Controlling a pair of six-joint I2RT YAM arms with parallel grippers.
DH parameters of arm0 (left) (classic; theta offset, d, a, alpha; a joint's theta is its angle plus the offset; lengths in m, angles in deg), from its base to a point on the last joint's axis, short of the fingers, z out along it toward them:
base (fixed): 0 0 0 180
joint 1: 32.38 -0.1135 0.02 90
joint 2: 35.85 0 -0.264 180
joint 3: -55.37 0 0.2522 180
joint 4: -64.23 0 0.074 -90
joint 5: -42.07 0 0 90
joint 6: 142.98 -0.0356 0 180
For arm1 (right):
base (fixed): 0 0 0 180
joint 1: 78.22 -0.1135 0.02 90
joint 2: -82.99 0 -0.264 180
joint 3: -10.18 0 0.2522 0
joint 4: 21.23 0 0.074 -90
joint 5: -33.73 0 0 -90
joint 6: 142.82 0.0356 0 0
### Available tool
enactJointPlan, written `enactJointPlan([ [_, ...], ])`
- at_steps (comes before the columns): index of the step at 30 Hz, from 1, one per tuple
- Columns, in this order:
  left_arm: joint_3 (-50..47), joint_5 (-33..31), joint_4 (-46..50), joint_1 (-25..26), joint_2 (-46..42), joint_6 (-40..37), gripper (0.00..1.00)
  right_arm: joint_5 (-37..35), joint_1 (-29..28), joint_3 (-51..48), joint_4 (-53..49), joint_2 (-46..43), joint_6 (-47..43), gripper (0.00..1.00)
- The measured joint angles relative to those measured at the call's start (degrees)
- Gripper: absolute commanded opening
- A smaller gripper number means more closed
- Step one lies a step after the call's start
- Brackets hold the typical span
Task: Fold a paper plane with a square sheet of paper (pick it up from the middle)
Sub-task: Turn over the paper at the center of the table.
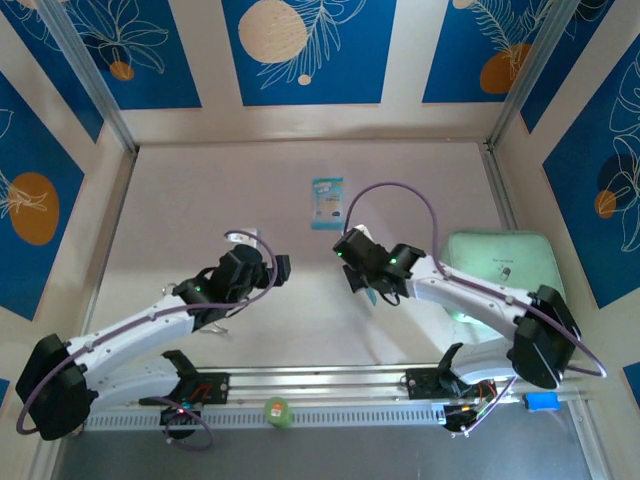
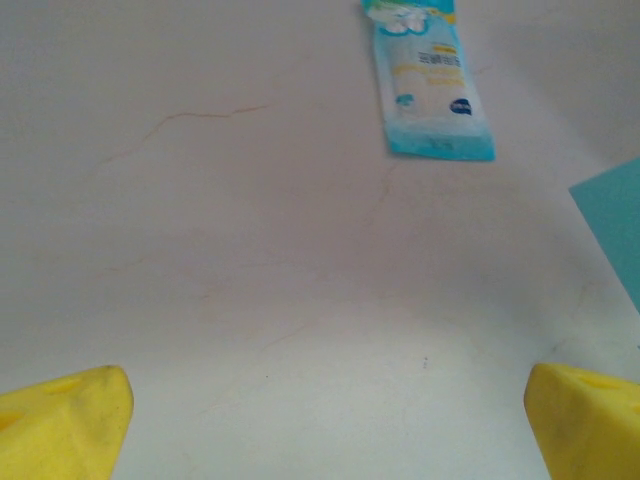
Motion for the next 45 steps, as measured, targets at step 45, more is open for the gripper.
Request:
enactJointPlan([
  [45,4.6,18.4,2.3,-2.2,14.0,4.1,0.88,54.0,22.0,-17.7,32.4,3.1,17.2,0.12],
])
